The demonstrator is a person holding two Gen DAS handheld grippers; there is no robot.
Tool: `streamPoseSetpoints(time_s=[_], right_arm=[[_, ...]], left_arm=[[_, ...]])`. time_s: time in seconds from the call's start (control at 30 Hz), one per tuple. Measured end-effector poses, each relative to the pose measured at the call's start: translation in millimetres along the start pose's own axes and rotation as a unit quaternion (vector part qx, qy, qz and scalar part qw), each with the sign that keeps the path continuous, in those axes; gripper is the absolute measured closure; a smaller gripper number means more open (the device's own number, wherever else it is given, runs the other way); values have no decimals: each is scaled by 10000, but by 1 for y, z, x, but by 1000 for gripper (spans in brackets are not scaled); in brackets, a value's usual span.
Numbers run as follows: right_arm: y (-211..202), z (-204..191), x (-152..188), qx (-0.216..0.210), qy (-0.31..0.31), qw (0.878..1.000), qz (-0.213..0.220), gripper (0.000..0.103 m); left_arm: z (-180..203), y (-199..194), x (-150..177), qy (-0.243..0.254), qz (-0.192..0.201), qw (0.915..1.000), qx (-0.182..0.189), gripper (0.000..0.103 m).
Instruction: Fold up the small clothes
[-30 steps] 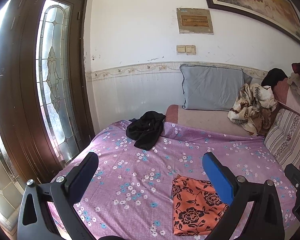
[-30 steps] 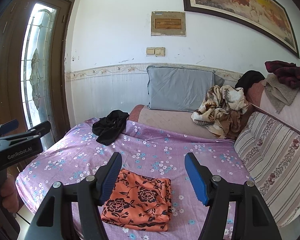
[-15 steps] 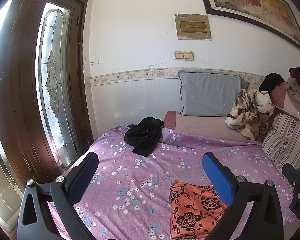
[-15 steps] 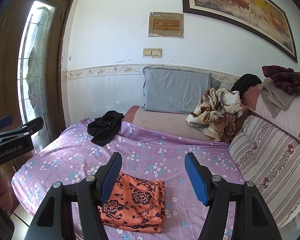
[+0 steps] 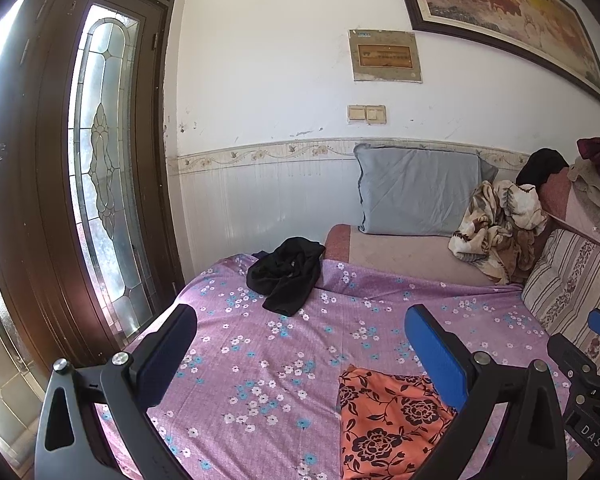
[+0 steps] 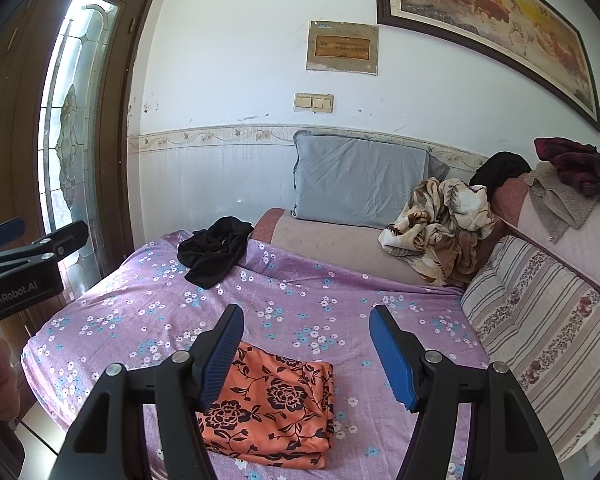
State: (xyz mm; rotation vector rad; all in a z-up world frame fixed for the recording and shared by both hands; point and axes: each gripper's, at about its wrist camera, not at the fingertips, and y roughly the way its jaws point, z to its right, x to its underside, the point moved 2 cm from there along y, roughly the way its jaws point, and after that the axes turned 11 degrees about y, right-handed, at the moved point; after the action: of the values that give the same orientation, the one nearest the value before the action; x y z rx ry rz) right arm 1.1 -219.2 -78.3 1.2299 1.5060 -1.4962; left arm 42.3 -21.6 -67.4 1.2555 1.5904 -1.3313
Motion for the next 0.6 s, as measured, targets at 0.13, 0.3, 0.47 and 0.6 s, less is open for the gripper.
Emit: streamPoseSetpoints(time_s=[0.13,0.3,0.47,0.6], right_arm=[[6,0,2,-2,12,10000,-44,34],[15,0,4,4,16,9999,-122,34],[22,0,3,-8,43,9999,-152,34],[25,-2,5,0,24,9999,-160,34]], left_arm=[[2,6,0,11,-39,10000,33,0],[5,14,1,17,-108,9999,101,0],[7,17,0,26,-131,9998,132,0],[6,18,0,4,-141,9998,151,0]])
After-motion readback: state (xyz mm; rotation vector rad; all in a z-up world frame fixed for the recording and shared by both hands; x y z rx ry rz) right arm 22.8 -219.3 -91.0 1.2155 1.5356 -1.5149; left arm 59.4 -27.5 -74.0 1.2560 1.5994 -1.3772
